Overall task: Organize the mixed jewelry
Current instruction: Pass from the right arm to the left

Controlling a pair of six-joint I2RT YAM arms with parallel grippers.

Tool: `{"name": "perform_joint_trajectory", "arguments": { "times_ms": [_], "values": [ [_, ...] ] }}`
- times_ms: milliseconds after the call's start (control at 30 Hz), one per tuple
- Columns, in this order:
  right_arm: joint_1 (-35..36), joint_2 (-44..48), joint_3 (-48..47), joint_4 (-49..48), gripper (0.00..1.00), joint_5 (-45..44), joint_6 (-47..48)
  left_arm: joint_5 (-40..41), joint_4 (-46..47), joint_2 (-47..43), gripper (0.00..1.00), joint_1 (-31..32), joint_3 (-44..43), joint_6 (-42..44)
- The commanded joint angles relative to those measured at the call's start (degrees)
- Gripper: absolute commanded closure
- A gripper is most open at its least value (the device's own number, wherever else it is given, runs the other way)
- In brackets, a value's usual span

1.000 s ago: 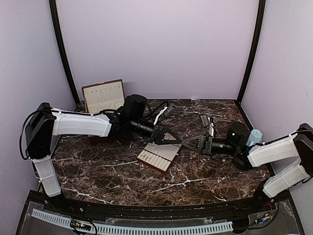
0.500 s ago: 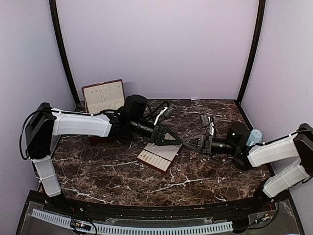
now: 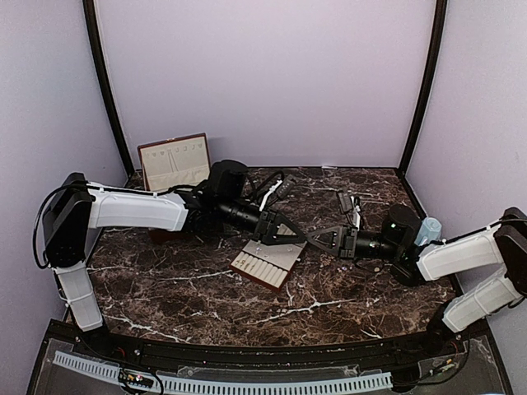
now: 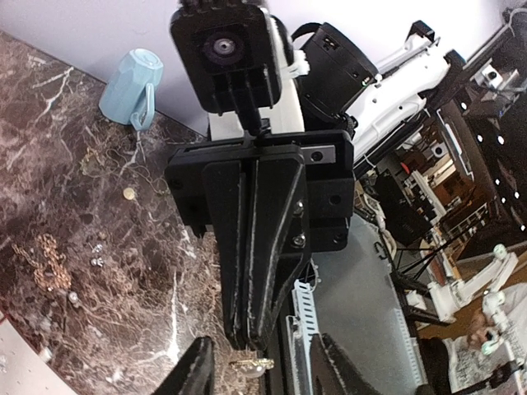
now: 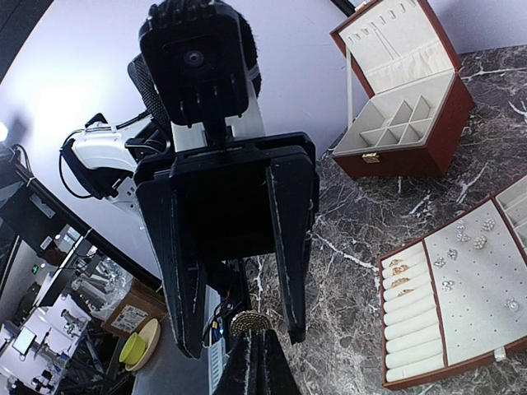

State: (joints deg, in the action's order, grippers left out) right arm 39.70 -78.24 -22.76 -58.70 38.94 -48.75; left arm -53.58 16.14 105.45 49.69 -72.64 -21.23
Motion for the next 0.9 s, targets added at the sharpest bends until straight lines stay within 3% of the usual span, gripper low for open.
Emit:
{"name": "perform_joint_trajectory", "arguments": {
  "times_ms": [0, 367, 867],
  "values": [
    [0.0, 0.1, 0.2, -2.5, 1.00, -0.5, -0.3, -0.2, 1.9, -1.4, 0.62, 0.3, 1.0, -0.3],
    [0.0, 0.2, 0.2, -2.1, 1.00, -0.7, -0.1, 0.2, 2.0, -1.3, 0.80, 0.3, 1.1, -0.5],
    [0.0, 0.3, 0.5, -2.1, 1.00, -1.4, 0.1, 0.7, 2.7, -1.6, 0.91, 0.3, 1.4, -1.2]
  ]
}}
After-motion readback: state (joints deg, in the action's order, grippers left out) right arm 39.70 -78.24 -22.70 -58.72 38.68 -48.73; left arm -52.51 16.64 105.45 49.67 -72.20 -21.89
